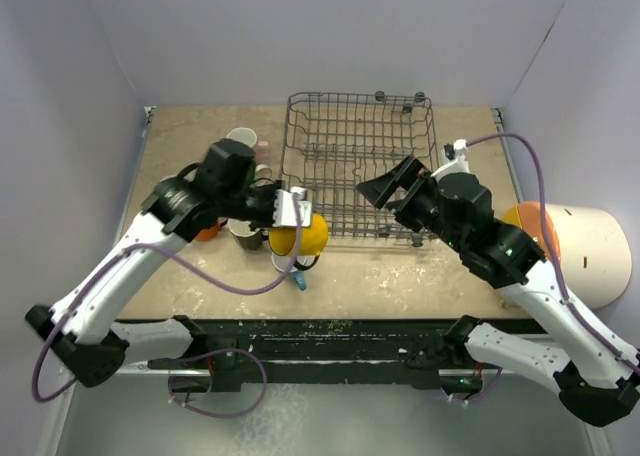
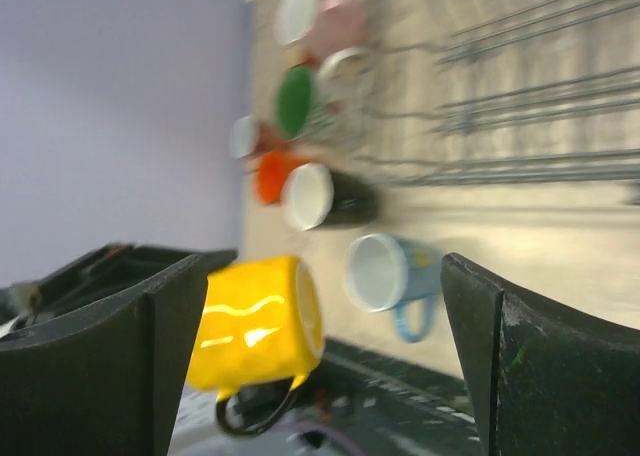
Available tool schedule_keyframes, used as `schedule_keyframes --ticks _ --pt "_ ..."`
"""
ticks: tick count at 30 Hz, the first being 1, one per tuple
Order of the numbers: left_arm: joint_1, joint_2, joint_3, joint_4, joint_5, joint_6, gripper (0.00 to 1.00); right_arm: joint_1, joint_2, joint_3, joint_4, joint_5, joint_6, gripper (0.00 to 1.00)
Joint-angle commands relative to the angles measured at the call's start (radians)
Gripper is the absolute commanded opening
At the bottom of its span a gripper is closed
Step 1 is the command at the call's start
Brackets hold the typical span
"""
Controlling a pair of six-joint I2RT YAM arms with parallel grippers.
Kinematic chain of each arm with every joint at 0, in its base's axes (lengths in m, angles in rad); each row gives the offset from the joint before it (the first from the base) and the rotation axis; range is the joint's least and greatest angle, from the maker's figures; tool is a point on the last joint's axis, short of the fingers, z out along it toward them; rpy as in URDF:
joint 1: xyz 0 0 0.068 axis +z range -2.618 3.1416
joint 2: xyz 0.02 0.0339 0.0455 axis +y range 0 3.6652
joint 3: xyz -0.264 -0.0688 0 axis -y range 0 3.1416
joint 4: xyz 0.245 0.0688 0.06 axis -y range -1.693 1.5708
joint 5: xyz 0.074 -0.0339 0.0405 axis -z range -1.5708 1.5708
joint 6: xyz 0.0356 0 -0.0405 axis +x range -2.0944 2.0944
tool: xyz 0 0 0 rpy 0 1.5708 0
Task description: Unload the cups from the dish rack
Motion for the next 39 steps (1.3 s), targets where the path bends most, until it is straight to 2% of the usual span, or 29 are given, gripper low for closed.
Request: schedule_keyframes --ticks 1,6,12,16,22,29,32,34,37,39 --pt "-0.084 0.155 0.121 -0.107 -0.026 0.069 0.0 -0.002 0.081 0.149 -0.473 0.356 -0.196 1.0" --pt "-0.149 0.381 0.251 -0.208 -0.043 0.077 0.0 -0.02 0.117 0.233 -0.601 0.523 -0.164 1.0" --pt "-0.223 0.633 0.384 -0.292 -0.084 0.034 0.0 -0.04 0.07 0.242 -0.708 0.61 -0.073 1.0" --pt "-0.246 0.774 0.409 -0.288 -0.153 -0.025 0.0 -0.042 0.035 0.231 -0.758 0.624 -0.04 1.0" --pt "-0.282 0.88 0.404 -0.248 -0.269 -0.092 0.0 -0.042 -0.002 0.215 -0.791 0.617 -0.019 1.0" --pt "-0.312 0.901 0.377 -0.184 -0.349 -0.143 0.02 -0.042 0.013 0.213 -0.77 0.593 -0.032 1.0" --pt "-0.318 0.899 0.368 -0.173 -0.371 -0.167 0.3 -0.042 0.019 0.203 -0.754 0.586 -0.035 1.0" --pt "-0.318 0.886 0.361 -0.164 -0.391 -0.184 0.54 -0.042 0.017 0.197 -0.743 0.587 -0.038 1.0" --pt "-0.318 0.839 0.325 -0.133 -0.405 -0.184 0.8 -0.042 0.013 0.191 -0.727 0.588 -0.047 1.0" --pt "-0.318 0.803 0.303 -0.114 -0.414 -0.184 0.83 -0.042 0.012 0.19 -0.722 0.588 -0.05 1.0"
